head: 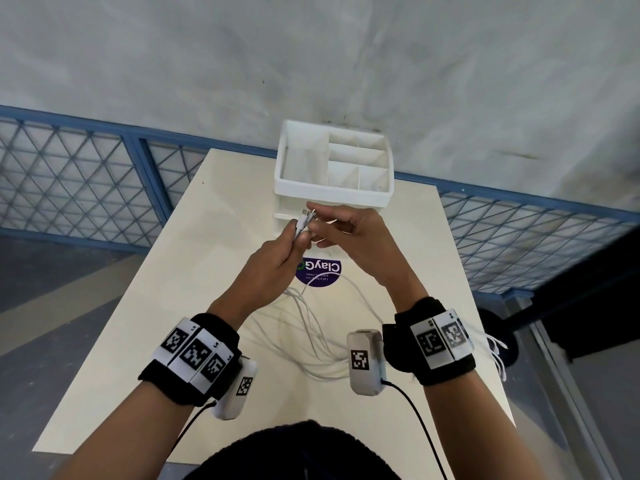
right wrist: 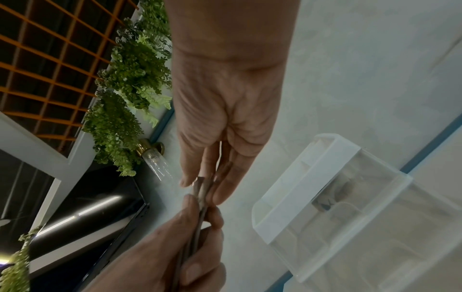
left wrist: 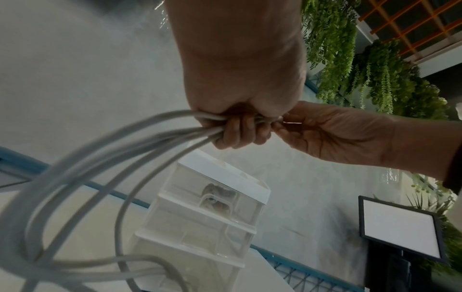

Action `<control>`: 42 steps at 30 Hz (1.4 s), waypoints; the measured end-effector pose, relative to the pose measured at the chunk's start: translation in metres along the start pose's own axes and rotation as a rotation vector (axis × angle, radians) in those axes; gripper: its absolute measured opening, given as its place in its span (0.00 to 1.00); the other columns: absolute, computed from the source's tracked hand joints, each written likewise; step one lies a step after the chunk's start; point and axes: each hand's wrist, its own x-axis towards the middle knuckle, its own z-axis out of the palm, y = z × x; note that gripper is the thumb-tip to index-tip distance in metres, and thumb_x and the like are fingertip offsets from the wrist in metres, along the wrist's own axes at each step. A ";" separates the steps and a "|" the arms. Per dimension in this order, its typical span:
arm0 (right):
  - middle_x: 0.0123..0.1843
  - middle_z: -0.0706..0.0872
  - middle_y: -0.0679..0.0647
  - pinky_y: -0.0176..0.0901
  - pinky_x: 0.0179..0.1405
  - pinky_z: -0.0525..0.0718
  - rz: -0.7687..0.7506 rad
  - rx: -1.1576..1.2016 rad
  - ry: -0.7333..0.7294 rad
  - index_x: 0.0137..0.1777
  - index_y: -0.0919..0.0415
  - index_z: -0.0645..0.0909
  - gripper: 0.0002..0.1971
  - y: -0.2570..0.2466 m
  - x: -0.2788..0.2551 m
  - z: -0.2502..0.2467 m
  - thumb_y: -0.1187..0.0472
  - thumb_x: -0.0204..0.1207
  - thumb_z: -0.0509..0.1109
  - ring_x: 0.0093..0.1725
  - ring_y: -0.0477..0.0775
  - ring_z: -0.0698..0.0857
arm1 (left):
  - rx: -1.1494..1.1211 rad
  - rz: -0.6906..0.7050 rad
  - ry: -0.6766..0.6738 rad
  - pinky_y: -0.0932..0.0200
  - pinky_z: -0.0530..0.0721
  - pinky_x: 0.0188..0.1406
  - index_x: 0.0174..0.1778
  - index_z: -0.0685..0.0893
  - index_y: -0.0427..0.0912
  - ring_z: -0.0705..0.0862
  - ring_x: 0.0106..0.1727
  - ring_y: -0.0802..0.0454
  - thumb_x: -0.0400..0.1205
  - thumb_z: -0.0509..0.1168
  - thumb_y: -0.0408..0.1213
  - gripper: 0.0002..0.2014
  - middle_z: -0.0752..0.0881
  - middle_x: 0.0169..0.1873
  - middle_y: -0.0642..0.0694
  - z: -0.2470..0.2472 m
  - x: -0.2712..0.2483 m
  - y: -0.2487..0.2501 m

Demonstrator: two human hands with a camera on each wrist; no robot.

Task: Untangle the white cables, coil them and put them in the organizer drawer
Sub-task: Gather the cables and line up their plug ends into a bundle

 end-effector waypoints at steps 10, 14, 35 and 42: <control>0.37 0.87 0.52 0.39 0.47 0.89 -0.033 -0.010 0.042 0.59 0.69 0.84 0.14 0.003 0.006 0.003 0.71 0.73 0.72 0.36 0.48 0.88 | -0.082 0.017 -0.042 0.51 0.68 0.31 0.44 0.67 0.71 0.64 0.27 0.53 0.82 0.44 0.60 0.07 0.66 0.24 0.53 0.003 0.002 0.000; 0.35 0.88 0.53 0.37 0.44 0.89 -0.025 -0.002 0.038 0.58 0.67 0.85 0.13 0.003 0.007 0.001 0.71 0.73 0.72 0.33 0.47 0.88 | -0.099 0.004 -0.077 0.57 0.70 0.36 0.44 0.67 0.69 0.67 0.27 0.59 0.86 0.45 0.53 0.08 0.70 0.26 0.56 0.001 0.002 0.001; 0.44 0.75 0.54 0.35 0.48 0.84 -0.072 -0.106 -0.197 0.71 0.61 0.76 0.20 0.003 0.010 -0.009 0.68 0.79 0.66 0.41 0.44 0.83 | -0.163 0.016 -0.203 0.81 0.73 0.34 0.63 0.67 0.43 0.78 0.34 0.68 0.88 0.48 0.36 0.09 0.75 0.33 0.44 -0.007 0.008 0.021; 0.39 0.75 0.53 0.31 0.43 0.84 -0.084 -0.196 -0.183 0.65 0.64 0.82 0.17 0.003 0.018 -0.012 0.68 0.76 0.70 0.35 0.41 0.83 | -0.254 -0.077 -0.384 0.65 0.68 0.31 0.43 0.73 0.59 0.66 0.28 0.62 0.88 0.49 0.43 0.11 0.69 0.27 0.59 -0.008 0.017 0.010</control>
